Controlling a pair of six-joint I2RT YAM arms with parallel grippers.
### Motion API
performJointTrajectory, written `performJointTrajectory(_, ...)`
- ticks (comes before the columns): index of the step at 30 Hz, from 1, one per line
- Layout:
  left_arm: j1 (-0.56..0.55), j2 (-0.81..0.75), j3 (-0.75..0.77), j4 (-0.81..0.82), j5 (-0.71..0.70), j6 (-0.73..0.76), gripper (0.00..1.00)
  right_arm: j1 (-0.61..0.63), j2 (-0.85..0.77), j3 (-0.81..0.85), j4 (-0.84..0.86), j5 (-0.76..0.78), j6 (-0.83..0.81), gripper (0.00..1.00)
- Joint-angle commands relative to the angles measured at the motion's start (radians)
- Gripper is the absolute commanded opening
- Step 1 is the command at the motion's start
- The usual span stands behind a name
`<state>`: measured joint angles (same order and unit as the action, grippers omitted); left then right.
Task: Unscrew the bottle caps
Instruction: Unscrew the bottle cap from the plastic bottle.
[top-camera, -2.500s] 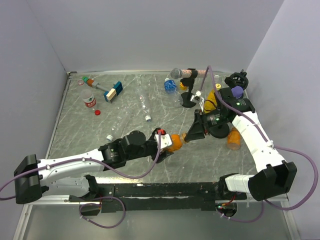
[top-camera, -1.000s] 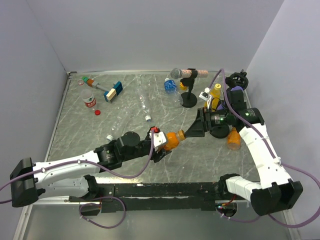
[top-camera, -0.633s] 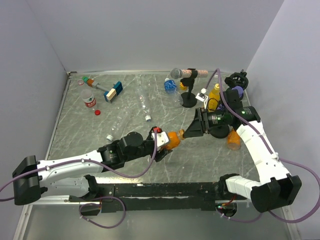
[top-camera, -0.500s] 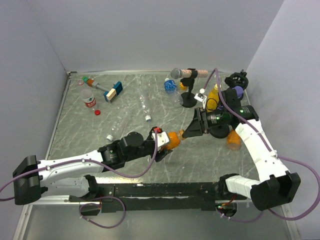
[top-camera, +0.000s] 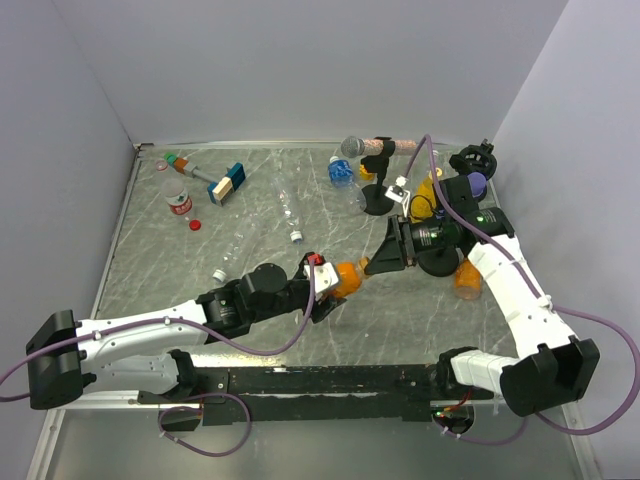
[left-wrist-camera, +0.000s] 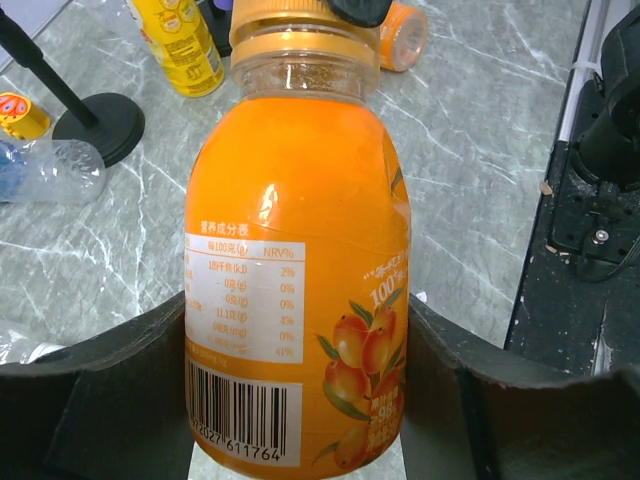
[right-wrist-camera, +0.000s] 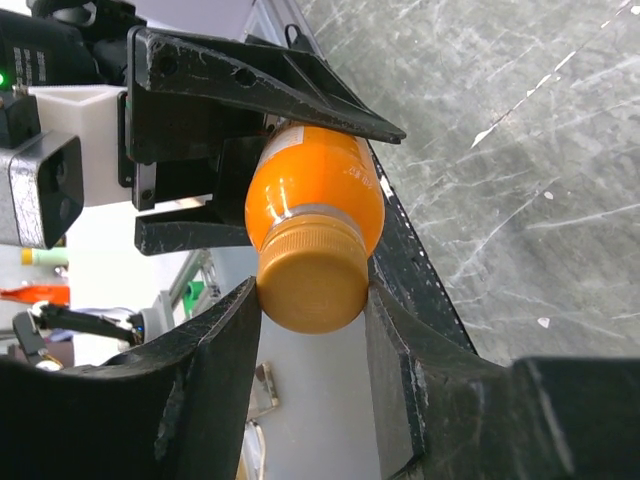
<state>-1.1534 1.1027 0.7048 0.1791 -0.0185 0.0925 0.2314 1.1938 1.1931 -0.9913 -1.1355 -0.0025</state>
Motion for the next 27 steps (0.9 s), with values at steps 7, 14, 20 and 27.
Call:
performJointTrajectory(7, 0.021, -0.046, 0.007, 0.04, 0.217, -0.025, 0.11, 0.042, 0.015, 0.147, -0.242, -0.072, -0.489, 0.1)
performJointTrajectory(14, 0.129, -0.099, -0.036, 0.106, 0.555, -0.16, 0.11, 0.166, -0.173, 0.071, -0.141, 0.055, -0.869, 0.06)
performJointTrajectory(20, 0.167, -0.116, -0.031, 0.1, 0.667, -0.194, 0.11, 0.181, -0.267, 0.016, -0.002, 0.062, -0.944, 0.06)
performJointTrajectory(27, 0.179, -0.127, -0.037, 0.063, 0.652, -0.186, 0.12, 0.18, -0.253, 0.014, 0.011, 0.078, -0.868, 0.06)
